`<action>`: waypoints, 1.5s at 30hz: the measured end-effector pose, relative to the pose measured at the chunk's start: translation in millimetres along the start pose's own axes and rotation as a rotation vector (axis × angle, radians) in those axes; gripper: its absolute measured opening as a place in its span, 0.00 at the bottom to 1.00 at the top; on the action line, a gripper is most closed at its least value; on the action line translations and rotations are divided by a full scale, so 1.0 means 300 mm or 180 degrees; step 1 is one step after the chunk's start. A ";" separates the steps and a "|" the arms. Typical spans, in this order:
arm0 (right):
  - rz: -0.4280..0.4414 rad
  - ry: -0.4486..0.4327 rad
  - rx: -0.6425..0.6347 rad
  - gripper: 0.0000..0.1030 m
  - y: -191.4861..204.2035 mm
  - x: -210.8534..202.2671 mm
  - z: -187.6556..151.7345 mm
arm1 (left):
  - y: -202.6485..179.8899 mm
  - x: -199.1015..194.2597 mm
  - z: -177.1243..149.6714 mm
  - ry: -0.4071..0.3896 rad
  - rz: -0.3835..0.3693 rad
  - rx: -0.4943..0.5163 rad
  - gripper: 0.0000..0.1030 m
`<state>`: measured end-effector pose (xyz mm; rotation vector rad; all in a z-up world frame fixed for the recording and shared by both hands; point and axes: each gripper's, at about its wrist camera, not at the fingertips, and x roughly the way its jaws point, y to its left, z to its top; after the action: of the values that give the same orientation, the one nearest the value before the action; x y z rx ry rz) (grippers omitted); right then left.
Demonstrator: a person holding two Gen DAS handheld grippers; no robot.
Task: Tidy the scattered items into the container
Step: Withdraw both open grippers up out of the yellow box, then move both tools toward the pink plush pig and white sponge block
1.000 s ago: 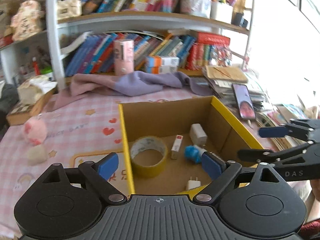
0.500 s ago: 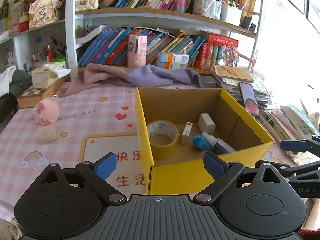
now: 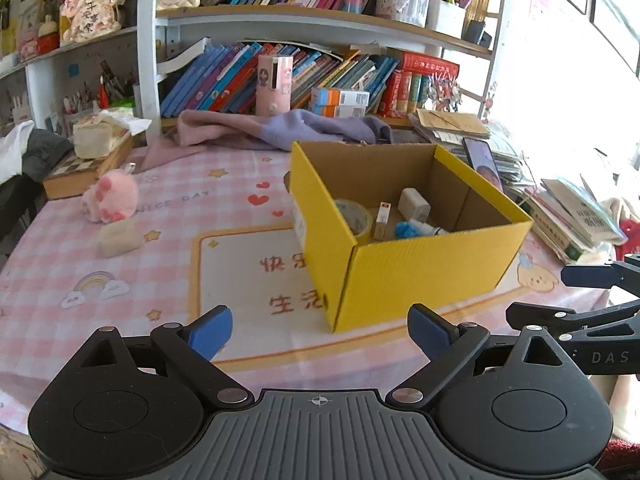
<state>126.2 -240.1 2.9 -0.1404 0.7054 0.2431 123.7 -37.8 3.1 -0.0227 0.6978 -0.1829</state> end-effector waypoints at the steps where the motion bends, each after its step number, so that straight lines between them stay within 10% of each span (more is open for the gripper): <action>1: -0.0010 -0.0015 0.0002 0.80 0.023 -0.010 -0.007 | 0.012 -0.015 -0.008 -0.0001 -0.0001 0.0017 0.93; 25: 0.0225 -0.0238 -0.0411 0.80 0.525 -0.086 -0.025 | 0.370 -0.263 -0.150 -0.0140 0.0202 -0.0127 0.98; 45: 0.0282 -0.0284 -0.0413 0.80 0.658 -0.058 0.035 | 0.499 -0.270 -0.167 -0.0048 0.0262 -0.0097 0.98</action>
<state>67.1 -50.9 13.3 -0.2208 0.6078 0.3779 54.8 125.5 3.9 -0.0245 0.6850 -0.0931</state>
